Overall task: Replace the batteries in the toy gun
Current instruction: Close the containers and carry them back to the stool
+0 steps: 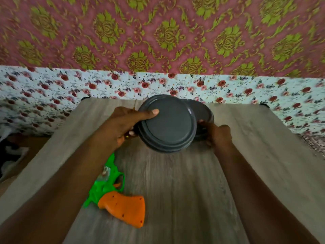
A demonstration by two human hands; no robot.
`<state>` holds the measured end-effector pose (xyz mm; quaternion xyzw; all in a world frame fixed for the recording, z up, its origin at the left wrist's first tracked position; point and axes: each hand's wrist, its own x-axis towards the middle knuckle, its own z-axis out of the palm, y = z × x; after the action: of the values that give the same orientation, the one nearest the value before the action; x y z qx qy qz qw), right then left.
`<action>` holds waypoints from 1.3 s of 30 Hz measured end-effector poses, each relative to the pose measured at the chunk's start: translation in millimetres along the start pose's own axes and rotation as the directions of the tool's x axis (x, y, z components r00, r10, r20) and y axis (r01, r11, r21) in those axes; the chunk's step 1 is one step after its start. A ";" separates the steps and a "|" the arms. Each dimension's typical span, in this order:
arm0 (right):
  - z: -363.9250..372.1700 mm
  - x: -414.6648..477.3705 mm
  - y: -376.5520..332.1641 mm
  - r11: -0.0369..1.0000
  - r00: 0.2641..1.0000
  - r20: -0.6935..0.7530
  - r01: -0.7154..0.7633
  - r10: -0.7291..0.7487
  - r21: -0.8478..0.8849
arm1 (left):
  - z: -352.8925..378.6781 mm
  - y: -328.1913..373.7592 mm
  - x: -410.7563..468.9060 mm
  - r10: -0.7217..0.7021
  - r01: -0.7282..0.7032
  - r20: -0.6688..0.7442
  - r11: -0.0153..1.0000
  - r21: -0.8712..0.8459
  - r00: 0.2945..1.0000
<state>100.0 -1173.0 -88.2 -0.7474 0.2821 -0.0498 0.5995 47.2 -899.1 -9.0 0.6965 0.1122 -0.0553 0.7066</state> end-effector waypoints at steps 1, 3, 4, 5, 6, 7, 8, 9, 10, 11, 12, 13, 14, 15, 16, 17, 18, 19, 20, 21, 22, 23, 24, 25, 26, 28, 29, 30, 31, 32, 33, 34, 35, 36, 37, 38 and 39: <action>-1.4 -6.5 -3.9 0.998 0.999 0.004 -0.052 0.052 0.034 | 0.8 3.2 -0.2 -0.007 0.007 -0.018 1.000 0.017 1.000; -5.7 -17.5 -13.0 0.976 0.989 0.048 -0.144 0.138 0.164 | 4.3 12.6 -2.6 -0.054 0.055 -0.041 0.998 0.022 0.998; -8.6 -23.9 -17.0 0.958 0.984 0.070 -0.175 0.163 0.225 | 6.9 16.6 -5.4 -0.085 0.085 -0.043 0.996 0.012 0.995; -12.8 -29.6 -24.5 0.945 0.978 0.087 -0.205 0.189 0.253 | 9.3 25.9 -9.2 -0.129 0.128 -0.045 0.992 -0.005 0.991; -16.0 -35.7 -29.6 0.944 0.974 0.091 -0.222 0.206 0.244 | 11.6 32.7 -13.3 -0.162 0.161 -0.054 0.987 -0.023 0.985; -22.5 -43.5 -37.2 0.944 0.970 0.089 -0.241 0.226 0.224 | 14.0 43.4 -18.5 -0.204 0.202 -0.069 0.979 -0.037 0.977; -26.9 -52.6 -42.5 0.943 0.967 0.085 -0.253 0.240 0.216 | 15.4 52.8 -23.9 -0.227 0.224 -0.079 0.974 -0.045 0.971; -31.0 -59.4 -46.7 0.941 0.965 0.085 -0.262 0.250 0.213 | 16.8 63.1 -29.1 -0.243 0.239 -0.091 0.970 -0.047 0.966; -37.0 -67.3 -57.0 0.939 0.960 0.086 -0.278 0.266 0.204 | 17.0 77.8 -35.1 -0.257 0.252 -0.106 0.966 -0.053 0.961; -41.1 -73.9 -64.7 0.933 0.955 0.086 -0.295 0.284 0.206 | 17.2 89.9 -40.9 -0.264 0.259 -0.113 0.964 -0.060 0.958; -46.6 -82.4 -75.3 0.926 0.952 0.085 -0.307 0.295 0.219 | 15.9 102.5 -48.3 -0.275 0.268 -0.121 0.961 -0.070 0.954; -52.0 -91.4 -84.7 0.921 0.950 0.077 -0.311 0.302 0.236 | 14.8 111.3 -56.6 -0.289 0.279 -0.130 0.956 -0.088 0.948; -56.8 -98.3 -93.8 0.913 0.950 0.073 -0.311 0.303 0.264 | 13.2 118.2 -64.2 -0.305 0.291 -0.143 0.950 -0.109 0.942; -61.8 -106.1 -103.7 0.899 0.947 0.075 -0.321 0.313 0.298 | 10.2 127.2 -72.6 -0.323 0.305 -0.161 0.944 -0.129 0.933; -65.3 -112.5 -109.9 0.883 0.943 0.088 -0.331 0.321 0.333 | 6.8 130.5 -80.0 -0.337 0.313 -0.174 0.938 -0.150 0.925; -67.1 -117.4 -117.2 0.868 0.939 0.122 -0.342 0.320 0.360 | 2.6 135.1 -88.2 -0.353 0.323 -0.193 0.931 -0.171 0.915; -67.8 -122.8 -121.9 0.856 0.936 0.140 -0.351 0.322 0.378 | -1.8 137.8 -96.2 -0.364 0.329 -0.209 0.926 -0.186 0.908; -67.2 -127.7 -127.8 0.852 0.936 0.147 -0.351 0.318 0.389 | -6.8 140.4 -102.9 -0.372 0.332 -0.223 0.923 -0.196 0.901; -64.7 -132.5 -134.3 0.855 0.935 0.162 -0.353 0.315 0.380 | -12.4 143.1 -110.8 -0.380 0.332 -0.242 0.918 -0.217 0.893; -61.2 -136.4 -139.3 0.859 0.936 0.169 -0.351 0.309 0.372 | -17.3 146.3 -117.1 -0.391 0.334 -0.260 0.912 -0.236 0.883; -55.8 -140.9 -144.3 0.866 0.936 0.177 -0.349 0.304 0.359 | -23.6 150.1 -124.0 -0.397 0.331 -0.284 0.909 -0.253 0.873; -50.9 -145.5 -148.7 0.866 0.936 0.183 -0.348 0.301 0.358 | -29.2 154.0 -129.1 -0.396 0.320 -0.307 0.908 -0.268 0.865; -45.8 -150.4 -151.7 0.864 0.934 0.190 -0.354 0.303 0.359 | -35.9 155.5 -133.2 -0.396 0.311 -0.325 0.908 -0.281 0.859; -38.4 -155.4 -156.5 0.865 0.933 0.199 -0.354 0.300 0.356 | -43.6 159.0 -136.5 -0.396 0.301 -0.343 0.905 -0.300 0.852; -32.5 -161.0 -160.7 0.863 0.931 0.211 -0.358 0.299 0.356 | -50.8 161.0 -139.2 -0.398 0.297 -0.345 0.903 -0.309 0.850; -17.0 -173.1 -166.5 0.881 0.934 0.236 -0.338 0.270 0.331 | -70.6 162.6 -144.5 -0.391 0.290 -0.344 0.905 -0.310 0.854; -10.2 -179.7 -168.5 0.890 0.937 0.246 -0.320 0.248 0.323 | -81.5 162.6 -145.6 -0.391 0.291 -0.338 0.905 -0.311 0.856; 0.1 -188.5 -172.2 0.894 0.937 0.255 -0.313 0.237 0.322 | -95.8 162.7 -148.2 -0.392 0.290 -0.330 0.903 -0.316 0.859; 8.6 -195.9 -176.2 0.893 0.938 0.260 -0.309 0.230 0.327 | -108.7 161.4 -148.5 -0.387 0.285 -0.322 0.903 -0.321 0.864; 21.4 -206.6 -179.1 0.890 0.936 0.269 -0.312 0.227 0.332 | -126.6 160.0 -150.7 -0.382 0.273 -0.325 0.902 -0.334 0.865; 31.0 -214.8 -181.4 0.887 0.935 0.276 -0.311 0.221 0.343 | -140.7 158.1 -151.1 -0.376 0.263 -0.335 0.904 -0.336 0.864; 40.9 -223.5 -184.1 0.882 0.935 0.283 -0.307 0.211 0.357 | -155.1 155.2 -151.5 -0.376 0.261 -0.351 0.906 -0.332 0.858; 55.5 -237.0 -186.7 0.880 0.935 0.293 -0.303 0.201 0.366 | -175.2 154.1 -154.3 -0.370 0.253 -0.363 0.909 -0.330 0.855; 67.0 -248.0 -188.3 0.877 0.934 0.301 -0.302 0.193 0.375 | -191.2 153.1 -155.3 -0.363 0.245 -0.364 0.911 -0.332 0.858; 83.4 -261.3 -189.4 0.877 0.936 0.304 -0.291 0.179 0.381 | -211.3 154.8 -157.5 -0.353 0.236 -0.362 0.914 -0.331 0.863; 95.6 -273.1 -191.0 0.877 0.936 0.309 -0.285 0.168 0.388 | -226.0 157.7 -159.6 -0.342 0.224 -0.367 0.918 -0.328 0.865; 108.3 -286.1 -192.5 0.877 0.937 0.312 -0.279 0.159 0.390 | -242.6 161.4 -162.1 -0.337 0.212 -0.375 0.917 -0.338 0.864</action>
<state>-24.7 -917.8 135.3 -0.5598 0.2631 0.0607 0.7834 -91.8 -666.1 185.0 0.5588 0.3693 0.0136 0.7424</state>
